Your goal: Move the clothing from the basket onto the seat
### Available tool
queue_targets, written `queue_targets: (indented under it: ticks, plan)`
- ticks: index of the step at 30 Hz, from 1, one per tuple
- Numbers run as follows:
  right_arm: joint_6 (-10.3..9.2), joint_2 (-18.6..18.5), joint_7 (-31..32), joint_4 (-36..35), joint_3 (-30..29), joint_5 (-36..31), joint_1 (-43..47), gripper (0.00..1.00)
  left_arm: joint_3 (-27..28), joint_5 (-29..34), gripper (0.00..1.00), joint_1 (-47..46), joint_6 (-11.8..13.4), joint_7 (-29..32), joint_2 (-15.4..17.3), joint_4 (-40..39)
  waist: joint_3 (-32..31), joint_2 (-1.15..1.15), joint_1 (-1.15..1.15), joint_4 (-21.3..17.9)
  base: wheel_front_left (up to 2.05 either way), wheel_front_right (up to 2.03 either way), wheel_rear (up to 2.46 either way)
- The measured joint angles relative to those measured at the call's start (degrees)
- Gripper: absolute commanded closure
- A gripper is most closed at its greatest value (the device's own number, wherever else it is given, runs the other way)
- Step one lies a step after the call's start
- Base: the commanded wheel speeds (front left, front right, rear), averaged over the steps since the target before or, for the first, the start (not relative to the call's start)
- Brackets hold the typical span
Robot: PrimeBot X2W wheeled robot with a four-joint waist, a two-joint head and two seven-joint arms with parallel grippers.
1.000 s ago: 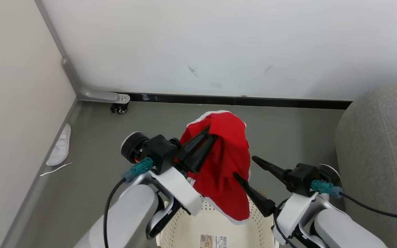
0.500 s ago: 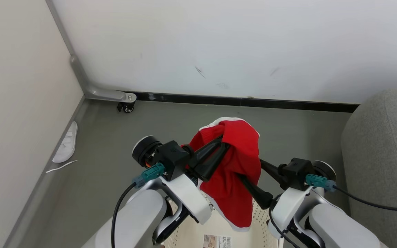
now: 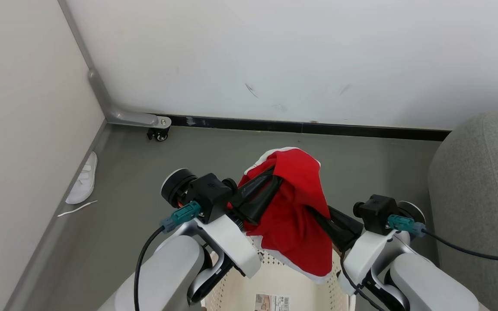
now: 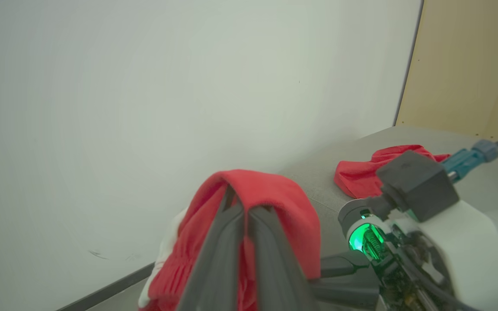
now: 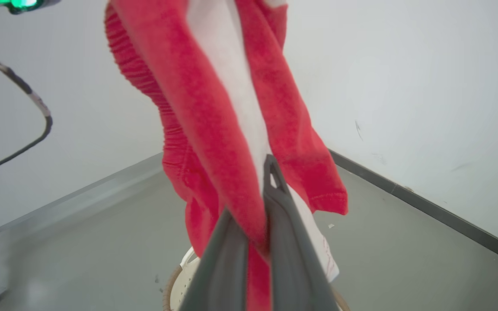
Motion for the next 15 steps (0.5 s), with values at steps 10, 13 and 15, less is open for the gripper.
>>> queue_targets:
  ticks: [10, 13, 15]
  plan:
    - [0.00, -0.1, 0.0, -1.7, -4.5, 0.3, -0.1, 1.00, 0.7, -0.1, 0.00, 0.0, 0.1, 0.0, 0.3, 0.5, -0.1, 0.00, 0.00, -1.1, 0.00, 0.00, 0.00]
    - [0.00, -0.3, 0.0, -2.0, -5.9, 0.3, -0.1, 1.00, 0.8, -0.1, 0.00, 0.0, 0.3, 0.0, 0.5, 0.8, -0.2, 0.00, 0.00, -1.5, 0.00, 0.00, 0.00]
    - [0.00, -0.5, 0.0, -2.1, -7.6, 0.3, 0.0, 1.00, 1.0, -0.1, 0.00, 0.1, 0.3, 0.0, 0.7, 0.8, -0.2, 0.00, 0.00, -1.7, 0.00, 0.00, 0.00]
